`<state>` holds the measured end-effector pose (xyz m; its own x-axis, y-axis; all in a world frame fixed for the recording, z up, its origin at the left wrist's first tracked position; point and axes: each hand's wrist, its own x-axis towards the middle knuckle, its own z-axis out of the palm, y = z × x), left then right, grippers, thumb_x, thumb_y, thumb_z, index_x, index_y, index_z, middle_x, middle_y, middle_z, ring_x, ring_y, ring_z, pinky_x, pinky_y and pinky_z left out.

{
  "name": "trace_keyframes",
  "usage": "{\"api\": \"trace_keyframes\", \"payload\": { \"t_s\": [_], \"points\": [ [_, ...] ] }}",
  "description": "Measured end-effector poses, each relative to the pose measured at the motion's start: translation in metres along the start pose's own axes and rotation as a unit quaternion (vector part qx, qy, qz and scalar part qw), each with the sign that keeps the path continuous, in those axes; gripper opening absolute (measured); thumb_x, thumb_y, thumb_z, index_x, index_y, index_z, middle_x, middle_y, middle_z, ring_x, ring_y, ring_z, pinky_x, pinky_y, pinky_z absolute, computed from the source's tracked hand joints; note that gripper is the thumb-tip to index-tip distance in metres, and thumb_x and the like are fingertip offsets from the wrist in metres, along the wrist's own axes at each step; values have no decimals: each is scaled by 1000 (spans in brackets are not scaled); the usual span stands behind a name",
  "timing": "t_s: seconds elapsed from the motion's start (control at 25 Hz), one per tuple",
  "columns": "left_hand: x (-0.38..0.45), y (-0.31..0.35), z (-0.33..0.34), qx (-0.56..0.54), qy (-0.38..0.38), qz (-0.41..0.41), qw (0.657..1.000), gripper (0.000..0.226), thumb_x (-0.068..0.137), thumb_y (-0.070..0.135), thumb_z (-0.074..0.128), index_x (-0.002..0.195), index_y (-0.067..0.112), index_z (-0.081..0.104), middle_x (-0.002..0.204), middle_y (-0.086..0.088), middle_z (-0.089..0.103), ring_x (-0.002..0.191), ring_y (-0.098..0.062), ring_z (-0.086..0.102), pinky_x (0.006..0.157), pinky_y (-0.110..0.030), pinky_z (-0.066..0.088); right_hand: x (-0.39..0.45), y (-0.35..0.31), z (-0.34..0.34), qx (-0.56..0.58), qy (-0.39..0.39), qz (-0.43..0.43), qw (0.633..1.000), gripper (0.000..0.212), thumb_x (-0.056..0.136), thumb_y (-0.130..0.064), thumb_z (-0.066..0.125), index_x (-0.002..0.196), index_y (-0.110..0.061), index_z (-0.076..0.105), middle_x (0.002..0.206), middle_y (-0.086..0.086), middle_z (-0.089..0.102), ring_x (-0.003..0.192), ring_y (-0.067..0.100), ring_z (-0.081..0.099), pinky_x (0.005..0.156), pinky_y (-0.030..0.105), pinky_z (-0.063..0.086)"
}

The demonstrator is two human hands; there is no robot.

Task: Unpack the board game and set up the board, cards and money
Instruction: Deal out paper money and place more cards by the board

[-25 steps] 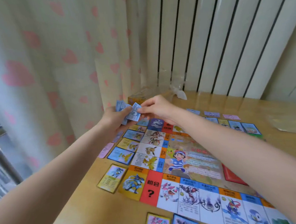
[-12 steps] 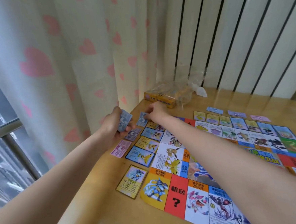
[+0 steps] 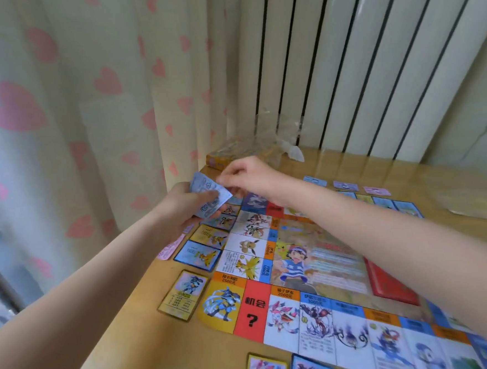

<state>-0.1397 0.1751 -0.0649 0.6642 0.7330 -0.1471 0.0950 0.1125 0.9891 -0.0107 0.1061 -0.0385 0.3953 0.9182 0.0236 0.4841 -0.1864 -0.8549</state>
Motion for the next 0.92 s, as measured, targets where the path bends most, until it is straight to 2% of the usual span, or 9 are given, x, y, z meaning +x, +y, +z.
{"api": "trace_keyframes", "payload": {
  "t_s": [0.08, 0.24, 0.32, 0.48, 0.56, 0.64, 0.76, 0.84, 0.92],
  "points": [
    [-16, 2, 16, 33, -67, 8, 997, 8, 88, 6, 59, 95, 8, 58, 85, -7, 64, 68, -14, 64, 64, -22, 55, -39, 0, -17, -15, -14, 4, 1000, 11, 84, -10, 66, 94, -6, 61, 67, 2, 60, 53, 9, 52, 50, 17, 44],
    [-56, 3, 52, 96, -179, 27, 979, 12, 85, 12, 64, 95, 7, 61, 77, -3, 62, 57, -8, 59, 51, -16, 47, -120, 2, -42, -9, 5, 21, 1000, 14, 79, -3, 70, 84, -9, 58, 57, 1, 57, 42, 5, 47, 44, 15, 39],
    [-86, -1, 74, 113, -247, 27, 962, 6, 88, 12, 60, 87, 7, 60, 65, -1, 58, 52, -10, 50, 48, -16, 43, -168, 7, -52, -21, 5, 32, 999, 20, 79, 1, 69, 75, -12, 53, 53, 2, 54, 38, 3, 47, 42, 14, 38],
    [-142, -14, 117, 136, -370, 28, 919, 16, 91, 7, 56, 75, 10, 52, 52, 4, 52, 43, -5, 45, 42, -13, 37, -262, 23, -71, -67, -24, 87, 994, 22, 77, 1, 71, 70, -12, 54, 50, 0, 55, 39, 5, 50, 41, 14, 38],
    [-157, -17, 132, 150, -389, 10, 909, 15, 92, 11, 55, 78, 9, 51, 52, 2, 54, 41, -5, 43, 42, -14, 33, -299, 34, -78, -90, -53, 108, 989, 22, 77, 2, 71, 71, -14, 57, 54, 2, 56, 42, 4, 51, 42, 14, 39],
    [-167, -18, 141, 166, -373, -37, 912, 17, 93, 24, 54, 84, 10, 49, 56, -2, 53, 42, -7, 39, 42, -15, 31, -330, 46, -79, -94, -91, 136, 982, 22, 78, 1, 70, 74, -15, 57, 59, 5, 56, 42, 3, 50, 43, 13, 40],
    [-179, -22, 156, 186, -403, -99, 891, 25, 94, 39, 49, 85, 15, 47, 59, -4, 45, 42, -9, 31, 39, -15, 26, -364, 64, -67, -96, -110, 167, 975, 24, 79, -1, 70, 74, -20, 55, 60, 2, 56, 44, 0, 50, 46, 16, 40],
    [-185, -27, 165, 203, -417, -106, 879, 25, 93, 41, 48, 87, 17, 51, 60, -3, 45, 44, -9, 30, 38, -15, 27, -374, 70, -57, -162, -98, 154, 970, 27, 79, -7, 70, 71, -26, 54, 61, -6, 55, 46, -3, 48, 54, 19, 39],
    [-189, -29, 175, 214, -422, -104, 875, 23, 93, 37, 51, 90, 14, 51, 62, -3, 48, 46, -9, 35, 39, -15, 30, -381, 69, -52, -283, -80, 119, 948, 22, 78, -17, 70, 71, -29, 52, 67, -11, 51, 56, -1, 46, 59, 20, 37]
  ]
}}
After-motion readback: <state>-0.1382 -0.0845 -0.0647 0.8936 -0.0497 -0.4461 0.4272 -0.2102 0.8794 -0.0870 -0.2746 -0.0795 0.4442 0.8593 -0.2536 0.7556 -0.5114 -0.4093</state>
